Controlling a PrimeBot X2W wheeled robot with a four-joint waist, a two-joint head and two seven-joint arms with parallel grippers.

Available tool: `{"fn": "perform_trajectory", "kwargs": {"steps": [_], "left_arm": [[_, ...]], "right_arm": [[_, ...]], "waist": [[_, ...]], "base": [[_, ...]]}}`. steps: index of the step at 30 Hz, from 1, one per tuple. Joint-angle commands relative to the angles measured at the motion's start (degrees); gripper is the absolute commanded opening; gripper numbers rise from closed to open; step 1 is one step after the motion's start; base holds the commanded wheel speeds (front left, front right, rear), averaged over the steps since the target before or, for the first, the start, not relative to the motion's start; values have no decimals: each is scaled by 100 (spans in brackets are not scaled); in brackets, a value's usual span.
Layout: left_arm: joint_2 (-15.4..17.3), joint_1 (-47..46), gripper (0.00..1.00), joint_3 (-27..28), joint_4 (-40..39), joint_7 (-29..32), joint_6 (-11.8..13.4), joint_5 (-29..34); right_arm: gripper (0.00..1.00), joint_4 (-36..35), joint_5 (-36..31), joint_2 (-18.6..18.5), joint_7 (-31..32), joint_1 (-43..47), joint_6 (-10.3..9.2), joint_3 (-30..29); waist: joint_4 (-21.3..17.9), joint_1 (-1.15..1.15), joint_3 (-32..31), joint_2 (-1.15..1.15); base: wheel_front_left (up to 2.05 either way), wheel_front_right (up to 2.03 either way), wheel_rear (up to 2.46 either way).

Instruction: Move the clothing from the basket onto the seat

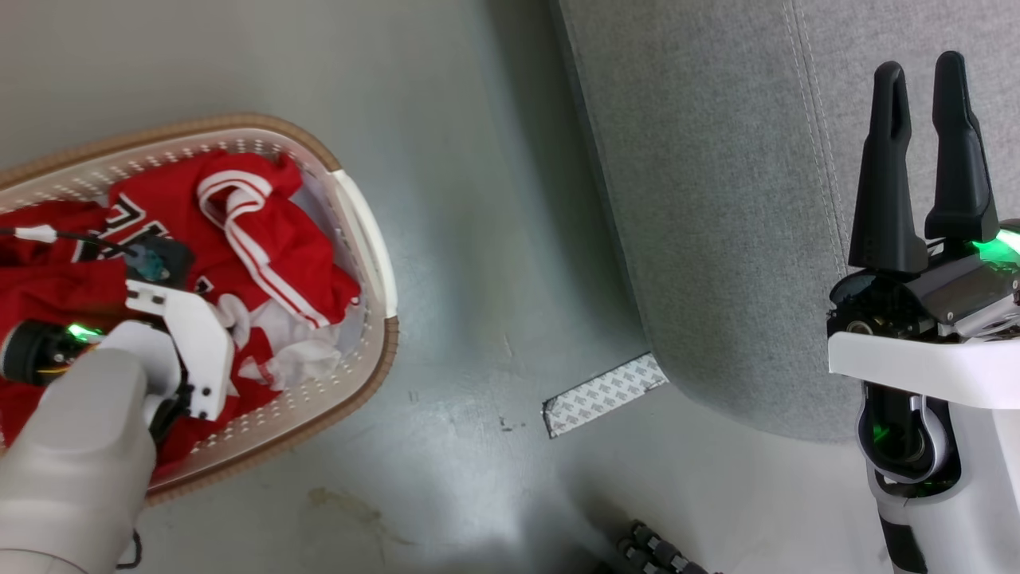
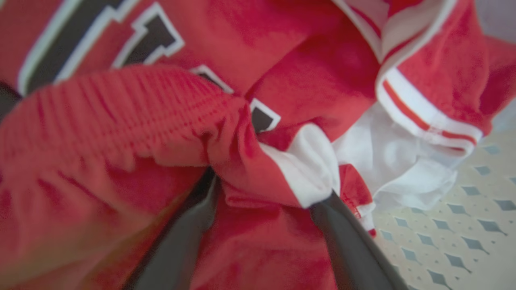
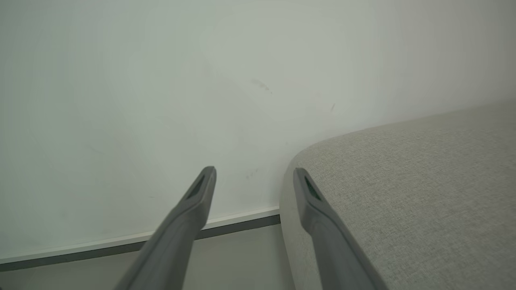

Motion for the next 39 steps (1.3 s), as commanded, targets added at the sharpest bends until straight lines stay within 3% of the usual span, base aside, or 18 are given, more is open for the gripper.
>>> {"fn": "perform_trajectory", "kwargs": {"steps": [1,2,3,4,16,26,39], "left_arm": [[83,-48,100,-62,-29,43,10,-105],[115,-57,47,-122,-59,45,10,-193],[146,-64,13,-185,-89,46,9,-233],[168,-68,0,-242,-111,26,9,-289],[14,190,0,-799,-346,-641,9,-1019],[-460,715,0,-1265,-550,-1557,9,-1703],[-736,1246,0,-1789,-991,-2502,9,-2365]], "right_arm": [[100,-28,32,22,5,-58,-12,-14],[100,-29,41,22,5,-59,-12,-23],[100,-28,39,22,5,-62,-12,-29],[100,-24,36,22,5,-66,-12,-33],[100,124,-261,20,4,-50,-12,-171],[100,384,-785,-59,5,305,-12,-430],[100,733,-716,-542,5,859,-12,-408]], "waist": [[-56,-1,59,0],[-60,-1,68,0],[-62,-1,74,0],[-61,-1,74,0],[288,-1,-527,0],[949,-1,-1898,0],[1883,-1,-3416,0]], "base": [[0,0,0],[0,0,0],[0,0,0],[0,0,0],[0,0,0],[0,0,0],[0,0,0]]}}
